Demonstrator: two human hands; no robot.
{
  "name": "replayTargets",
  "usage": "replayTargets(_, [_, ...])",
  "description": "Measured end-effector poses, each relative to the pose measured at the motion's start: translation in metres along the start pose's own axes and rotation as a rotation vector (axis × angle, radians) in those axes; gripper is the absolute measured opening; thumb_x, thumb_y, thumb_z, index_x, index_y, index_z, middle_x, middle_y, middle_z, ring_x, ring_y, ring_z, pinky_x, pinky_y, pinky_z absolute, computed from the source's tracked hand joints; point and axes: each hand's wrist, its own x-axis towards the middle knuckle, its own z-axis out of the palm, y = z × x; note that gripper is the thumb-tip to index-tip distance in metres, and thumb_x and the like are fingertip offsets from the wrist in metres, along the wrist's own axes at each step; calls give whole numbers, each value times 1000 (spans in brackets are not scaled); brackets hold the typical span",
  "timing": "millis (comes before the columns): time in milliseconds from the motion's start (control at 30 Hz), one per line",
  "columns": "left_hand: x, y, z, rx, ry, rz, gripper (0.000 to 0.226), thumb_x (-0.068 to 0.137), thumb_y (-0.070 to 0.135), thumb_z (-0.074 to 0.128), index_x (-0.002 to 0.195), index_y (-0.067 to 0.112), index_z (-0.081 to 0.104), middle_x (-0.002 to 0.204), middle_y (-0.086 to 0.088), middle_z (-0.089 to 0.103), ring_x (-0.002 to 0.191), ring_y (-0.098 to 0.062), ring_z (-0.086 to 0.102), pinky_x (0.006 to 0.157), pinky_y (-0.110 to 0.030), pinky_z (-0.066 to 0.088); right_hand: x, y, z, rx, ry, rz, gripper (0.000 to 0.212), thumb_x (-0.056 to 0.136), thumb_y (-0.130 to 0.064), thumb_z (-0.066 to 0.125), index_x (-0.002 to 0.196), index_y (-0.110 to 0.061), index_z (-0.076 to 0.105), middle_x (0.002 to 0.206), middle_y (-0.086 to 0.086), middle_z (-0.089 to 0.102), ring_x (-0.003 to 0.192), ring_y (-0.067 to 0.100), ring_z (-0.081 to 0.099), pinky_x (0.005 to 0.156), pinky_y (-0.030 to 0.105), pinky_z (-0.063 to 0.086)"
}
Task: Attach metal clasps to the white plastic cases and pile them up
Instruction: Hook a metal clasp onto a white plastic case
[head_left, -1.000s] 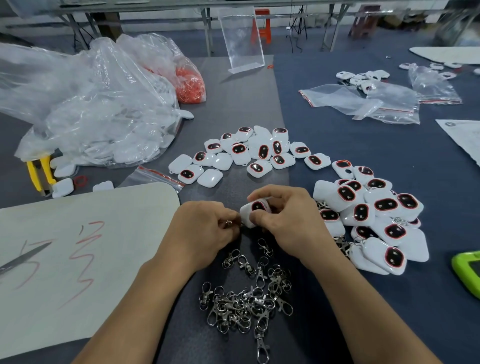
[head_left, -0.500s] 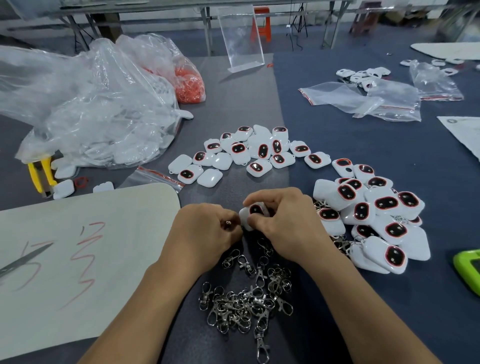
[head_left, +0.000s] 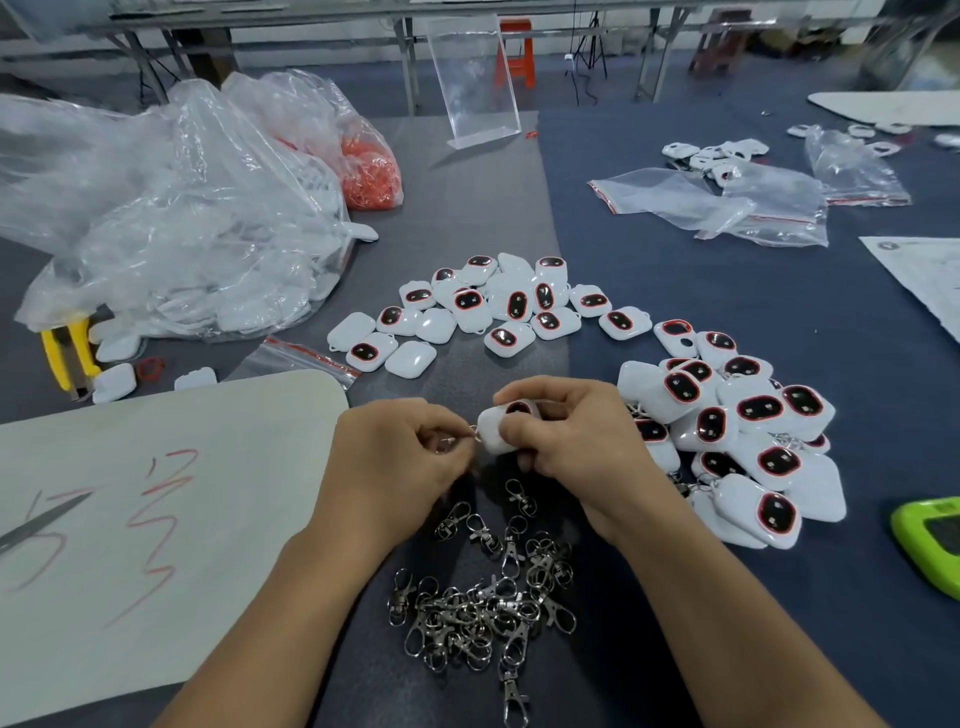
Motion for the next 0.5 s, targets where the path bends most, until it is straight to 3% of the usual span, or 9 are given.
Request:
replayTargets(133, [5,-2,-3,-236,-28,-28,30,68,13,91,73,40,79,54,11,61,49,-1,46,50,-11,34,3,-6,-8,243,-64,102,20,87,9,65,87,-7,77,69,12,68,45,16,51,39,18,34])
replayTargets(233, [6,1,-1,-351,-47,-34,31,69,12,91,78,39,81,55,4,61,51,-1,44,51,-14,34,3,-10,-14,288,-106,166,16,90,6,63,89,-4,75,70,15,68,45,16,51,41,20,31])
replayTargets(300, [6,2,0,-415,-51,-41,29,70,11,90,79,37,81,52,9,59,51,-1,43,51,-14,34,3,-12,-16,300,-125,203,15,91,4,62,90,-4,75,71,14,69,46,16,51,45,22,32])
replayTargets(400, [6,4,2,-488,-37,-53,25,67,15,91,77,36,82,53,8,58,52,-3,43,52,-16,35,3,-12,-17,319,-146,230,16,91,3,61,91,-4,76,73,13,70,47,16,53,49,23,34])
replayTargets(500, [4,8,0,-587,-25,-63,18,61,30,88,78,34,82,61,-1,70,56,-6,53,55,-18,42,2,-13,-15,352,-181,239,17,90,4,59,92,-3,75,72,13,69,46,16,51,48,24,33])
